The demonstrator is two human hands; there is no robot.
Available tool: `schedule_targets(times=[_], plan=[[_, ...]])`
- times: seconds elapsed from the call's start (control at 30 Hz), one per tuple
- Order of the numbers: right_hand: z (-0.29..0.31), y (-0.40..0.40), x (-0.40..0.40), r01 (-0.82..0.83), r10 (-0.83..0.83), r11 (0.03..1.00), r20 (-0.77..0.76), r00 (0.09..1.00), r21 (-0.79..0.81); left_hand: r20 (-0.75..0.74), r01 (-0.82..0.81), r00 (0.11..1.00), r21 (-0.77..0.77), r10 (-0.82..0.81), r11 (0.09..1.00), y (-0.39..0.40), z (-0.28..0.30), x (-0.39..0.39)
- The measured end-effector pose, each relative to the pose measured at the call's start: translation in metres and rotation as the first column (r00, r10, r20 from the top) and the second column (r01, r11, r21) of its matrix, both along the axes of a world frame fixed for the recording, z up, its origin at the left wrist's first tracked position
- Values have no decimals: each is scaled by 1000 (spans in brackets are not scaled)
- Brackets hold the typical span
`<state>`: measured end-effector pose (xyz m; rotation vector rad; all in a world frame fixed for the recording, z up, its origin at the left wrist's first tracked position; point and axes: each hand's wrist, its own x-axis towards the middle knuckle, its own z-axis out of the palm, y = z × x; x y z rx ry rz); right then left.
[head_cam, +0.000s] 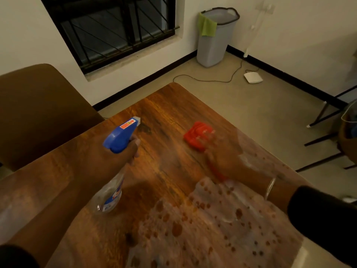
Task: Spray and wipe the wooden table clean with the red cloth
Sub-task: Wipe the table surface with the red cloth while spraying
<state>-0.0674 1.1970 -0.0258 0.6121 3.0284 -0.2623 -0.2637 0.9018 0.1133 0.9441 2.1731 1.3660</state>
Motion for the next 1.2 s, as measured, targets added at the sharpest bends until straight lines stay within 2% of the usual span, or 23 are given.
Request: schedule_targets(times=[0.03, 0.13, 0.2, 0.27, 0.4, 0.5, 0.6, 0.67, 0.73, 0.8, 0.87, 0.9, 0.97, 1.03, 1.1, 1.2], plan=[[4, 20, -1, 89, -89, 995, 13, 996, 34, 4, 11, 1000, 12, -11, 1000, -5, 1, 2], [13, 45, -13, 432, -432, 901, 6, 902, -43, -32, 21, 999, -33, -22, 999, -22, -2, 6], [6, 10, -29, 485, -487, 874, -63, 871, -34, -61, -30, 998, -83, 25, 996, -32, -6, 10], [-2, -46, -38, 396, -397, 918, -90, 913, -30, -61, -66, 996, -102, 60, 993, -41, -9, 16], [-13, -178, -36, 127, -155, 975, -151, 976, -182, -75, -95, 993, -109, 87, 989, -54, -5, 22], [-23, -270, -28, -74, 53, 985, -134, 990, -158, -52, -71, 996, -92, 67, 993, -65, 1, 28], [-28, -295, -17, -336, 329, 937, -80, 941, -95, -4, -11, 1000, -129, 10, 992, -82, 3, 30], [-25, -275, -15, -383, 380, 921, -52, 924, -72, 25, 12, 1000, -153, -8, 988, -94, 2, 31], [-17, -241, -15, -273, 273, 962, -31, 962, -12, -3, 13, 1000, -155, -14, 988, -106, 1, 38], [-5, -208, -7, -30, 32, 998, 21, 999, -61, -63, -1, 998, -154, -9, 988, -116, 4, 49], [0, -203, 10, 207, -208, 972, 3, 978, -114, -86, 48, 994, -174, -64, 984, -123, 5, 57], [0, -214, 19, 270, -273, 955, -14, 962, -122, -91, 85, 990, -203, -106, 975, -126, 3, 61], [-6, -251, 39, 244, -250, 960, -33, 968, -134, -67, 135, 985, -254, -156, 958, -128, -3, 73], [-12, -282, 66, 126, -133, 980, -39, 990, -152, -14, 152, 986, -292, -164, 944, -122, -10, 88], [-6, -275, 95, 80, -83, 984, -12, 996, -160, 25, 230, 972, -318, -234, 920, -114, -9, 106], [6, -224, 128, 222, -224, 973, -18, 974, -64, 57, 358, 933, -203, -354, 911, -105, 1, 128]])
